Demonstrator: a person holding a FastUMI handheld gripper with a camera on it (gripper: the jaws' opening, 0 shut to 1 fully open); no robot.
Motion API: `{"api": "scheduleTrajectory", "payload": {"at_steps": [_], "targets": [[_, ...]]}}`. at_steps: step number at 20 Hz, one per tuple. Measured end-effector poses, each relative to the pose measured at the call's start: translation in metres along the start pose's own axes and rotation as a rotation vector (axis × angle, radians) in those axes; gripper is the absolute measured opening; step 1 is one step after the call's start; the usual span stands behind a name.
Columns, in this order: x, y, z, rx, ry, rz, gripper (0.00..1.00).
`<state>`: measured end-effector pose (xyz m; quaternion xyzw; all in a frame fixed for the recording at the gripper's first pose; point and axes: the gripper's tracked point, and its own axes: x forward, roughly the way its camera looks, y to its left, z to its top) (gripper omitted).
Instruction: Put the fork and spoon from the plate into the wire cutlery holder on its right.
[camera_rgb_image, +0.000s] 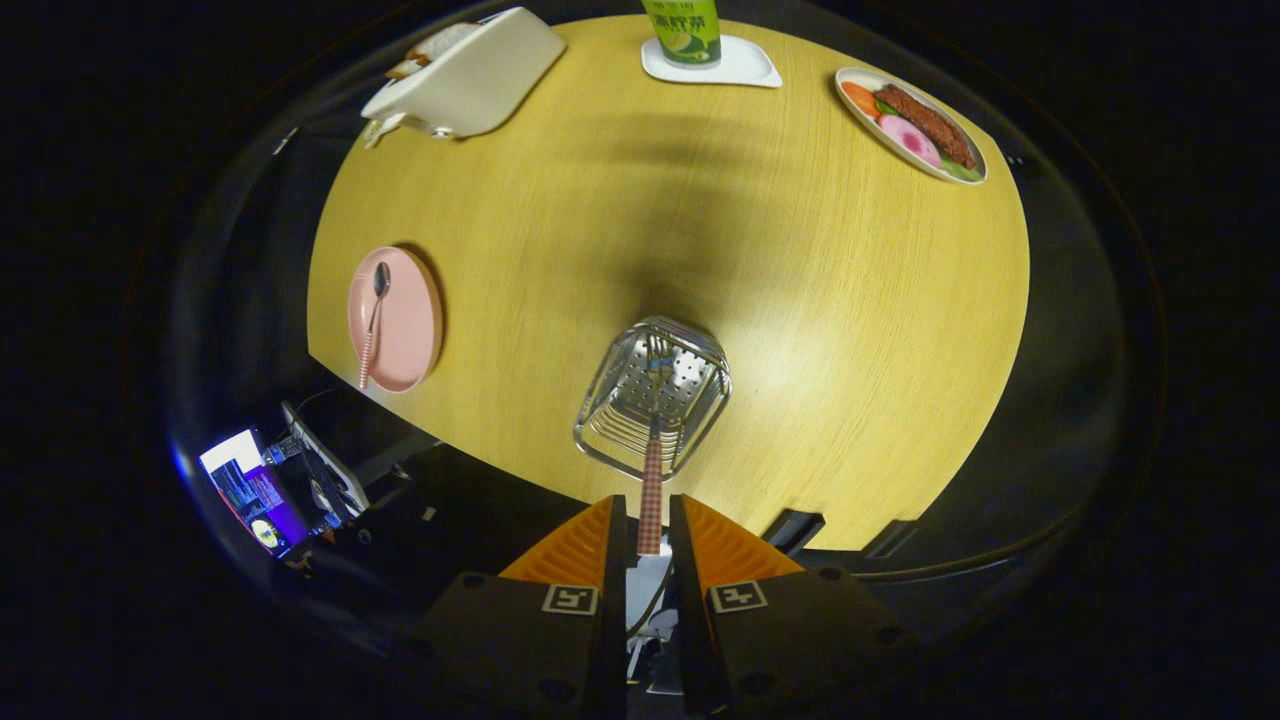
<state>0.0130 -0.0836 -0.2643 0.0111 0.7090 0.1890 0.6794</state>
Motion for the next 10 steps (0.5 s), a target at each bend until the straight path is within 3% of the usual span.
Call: {"api": "scheduleTrajectory", "payload": {"at_steps": [5,7,9,10], "targets": [[-0.019,0.087,0.019,-0.005,-0.221,0.154,0.33],[-0.013,0.12,0.024,-0.021,-0.256,0.185,0.38],[0.0,0.161,0.023,-0.045,-0.266,0.23,0.49],[0.007,0.181,0.024,-0.052,-0.264,0.252,0.49]]}}
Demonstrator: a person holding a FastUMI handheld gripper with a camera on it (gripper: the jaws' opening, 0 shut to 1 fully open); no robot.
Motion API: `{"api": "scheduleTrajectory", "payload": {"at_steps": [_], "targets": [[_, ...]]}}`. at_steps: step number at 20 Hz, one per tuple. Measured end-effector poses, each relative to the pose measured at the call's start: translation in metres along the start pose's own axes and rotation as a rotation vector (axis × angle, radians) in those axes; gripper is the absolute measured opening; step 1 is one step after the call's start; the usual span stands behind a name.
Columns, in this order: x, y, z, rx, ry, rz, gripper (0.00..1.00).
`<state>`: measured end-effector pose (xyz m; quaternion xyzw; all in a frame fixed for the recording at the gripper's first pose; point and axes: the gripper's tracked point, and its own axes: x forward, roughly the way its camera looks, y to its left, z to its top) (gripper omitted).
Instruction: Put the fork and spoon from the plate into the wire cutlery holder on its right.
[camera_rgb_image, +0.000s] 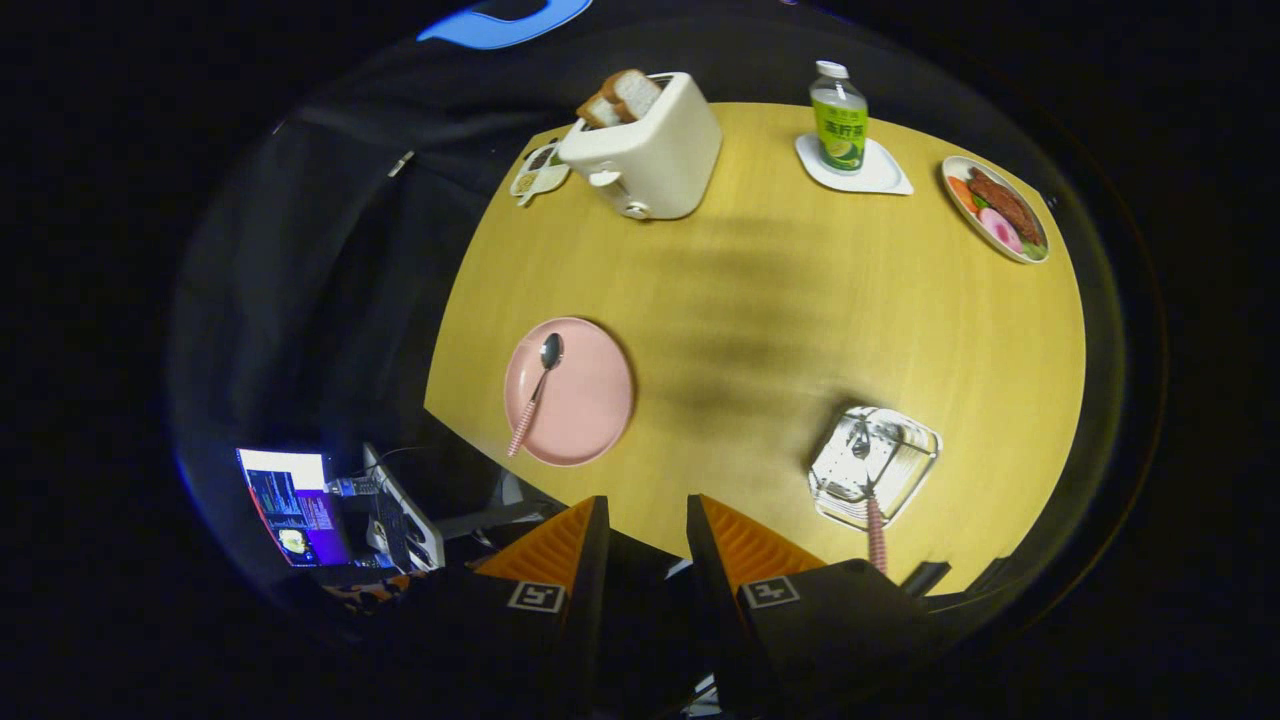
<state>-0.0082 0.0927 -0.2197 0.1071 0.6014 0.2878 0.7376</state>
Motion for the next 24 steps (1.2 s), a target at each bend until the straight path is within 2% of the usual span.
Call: {"api": "scheduleTrajectory", "payload": {"at_steps": [4,11,18,24], "targets": [[0.047,0.062,-0.002,-0.013,0.026,0.077,0.56],[0.152,0.118,-0.004,0.075,0.068,0.09,0.6],[0.226,0.115,-0.005,0.147,0.098,0.024,0.6],[0.253,0.106,-0.005,0.17,0.12,-0.025,0.57]]}}
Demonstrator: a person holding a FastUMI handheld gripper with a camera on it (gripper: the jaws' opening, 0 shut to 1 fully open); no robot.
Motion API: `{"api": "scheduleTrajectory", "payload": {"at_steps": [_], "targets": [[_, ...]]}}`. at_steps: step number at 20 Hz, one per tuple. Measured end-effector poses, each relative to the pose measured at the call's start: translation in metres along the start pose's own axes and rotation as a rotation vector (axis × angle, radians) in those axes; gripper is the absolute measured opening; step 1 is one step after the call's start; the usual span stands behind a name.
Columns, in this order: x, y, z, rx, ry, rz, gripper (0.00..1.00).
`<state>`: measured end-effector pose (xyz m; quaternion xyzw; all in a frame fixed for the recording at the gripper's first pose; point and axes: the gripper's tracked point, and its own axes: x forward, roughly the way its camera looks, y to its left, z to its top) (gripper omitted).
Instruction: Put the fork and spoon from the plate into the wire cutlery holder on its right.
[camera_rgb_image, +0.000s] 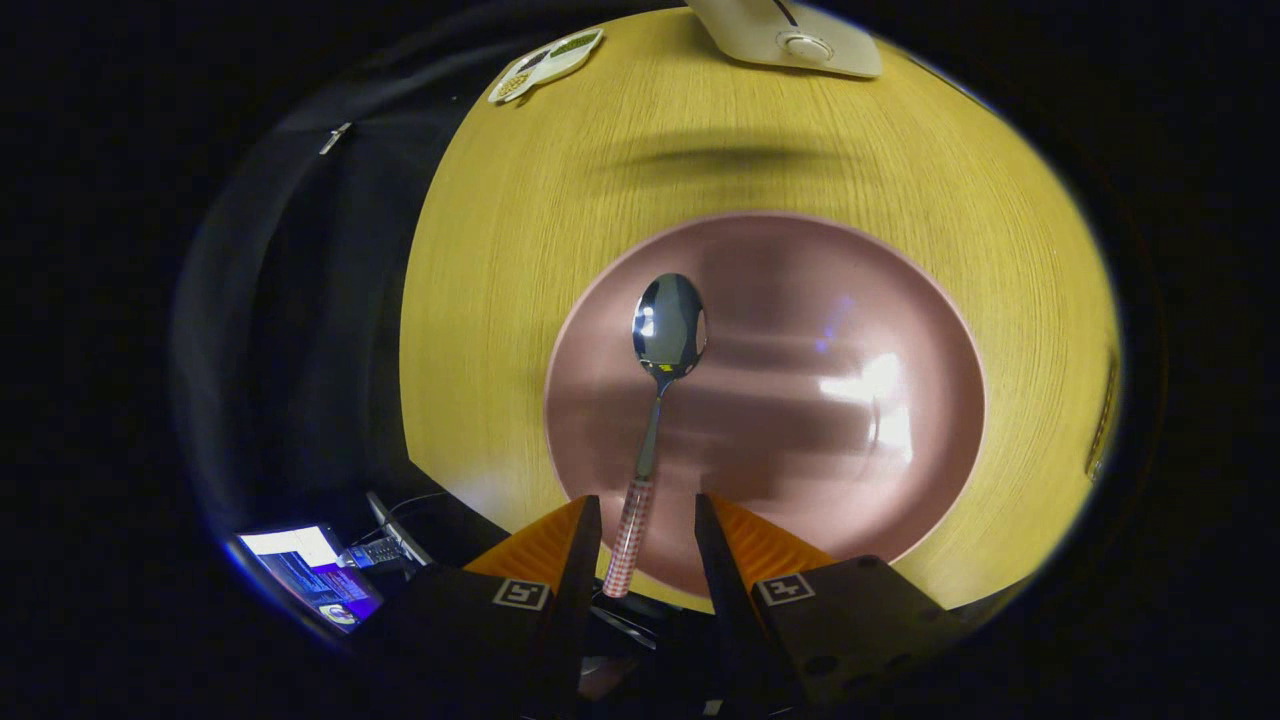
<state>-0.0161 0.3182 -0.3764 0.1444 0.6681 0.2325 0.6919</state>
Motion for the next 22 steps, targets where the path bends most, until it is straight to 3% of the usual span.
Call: {"api": "scheduleTrajectory", "payload": {"at_steps": [4,5,8,14,19,22], "targets": [[0.014,0.003,0.003,0.038,0.015,-0.014,0.48],[0.018,-0.003,0.001,0.057,0.017,-0.04,0.2],[0.011,-0.016,0.002,0.054,0.039,-0.034,0.12],[-0.033,-0.011,-0.006,0.036,0.058,0.108,0.12],[-0.101,-0.033,-0.011,-0.025,0.022,0.169,0.12],[-0.15,-0.06,-0.016,-0.065,-0.022,0.163,0.12]]}}
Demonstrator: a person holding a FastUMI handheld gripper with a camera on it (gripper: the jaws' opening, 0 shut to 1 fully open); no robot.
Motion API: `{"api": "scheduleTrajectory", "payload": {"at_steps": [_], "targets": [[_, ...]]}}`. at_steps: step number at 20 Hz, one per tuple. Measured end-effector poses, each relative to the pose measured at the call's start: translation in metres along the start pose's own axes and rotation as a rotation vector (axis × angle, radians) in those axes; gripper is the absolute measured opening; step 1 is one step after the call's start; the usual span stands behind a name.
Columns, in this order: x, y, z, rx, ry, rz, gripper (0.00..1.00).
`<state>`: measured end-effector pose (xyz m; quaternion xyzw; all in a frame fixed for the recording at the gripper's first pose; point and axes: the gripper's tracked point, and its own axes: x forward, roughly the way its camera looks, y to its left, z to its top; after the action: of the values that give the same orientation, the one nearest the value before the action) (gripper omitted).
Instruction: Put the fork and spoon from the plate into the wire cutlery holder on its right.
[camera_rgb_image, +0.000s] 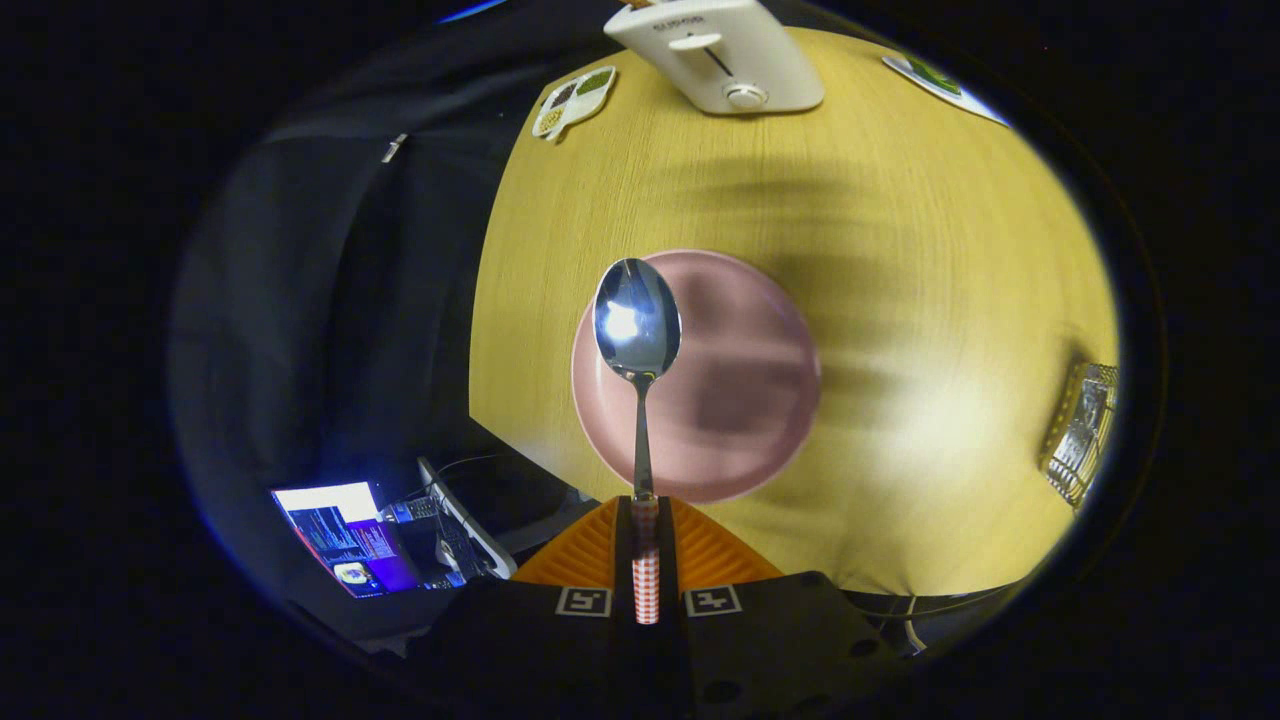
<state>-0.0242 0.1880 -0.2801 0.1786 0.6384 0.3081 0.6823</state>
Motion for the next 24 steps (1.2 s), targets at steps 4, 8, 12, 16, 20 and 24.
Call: {"api": "scheduleTrajectory", "payload": {"at_steps": [4,8,12,16,20,24], "targets": [[-0.063,-0.033,-0.008,0.006,-0.051,-0.021,0.12],[-0.116,-0.074,-0.021,0.035,-0.059,-0.062,0.12],[-0.164,-0.137,-0.037,0.064,0.019,-0.167,0.12],[-0.181,-0.174,-0.052,0.107,0.186,-0.238,0.12],[-0.182,-0.2,-0.059,0.149,0.395,-0.274,0.12],[-0.176,-0.214,-0.061,0.214,0.559,-0.331,0.12]]}}
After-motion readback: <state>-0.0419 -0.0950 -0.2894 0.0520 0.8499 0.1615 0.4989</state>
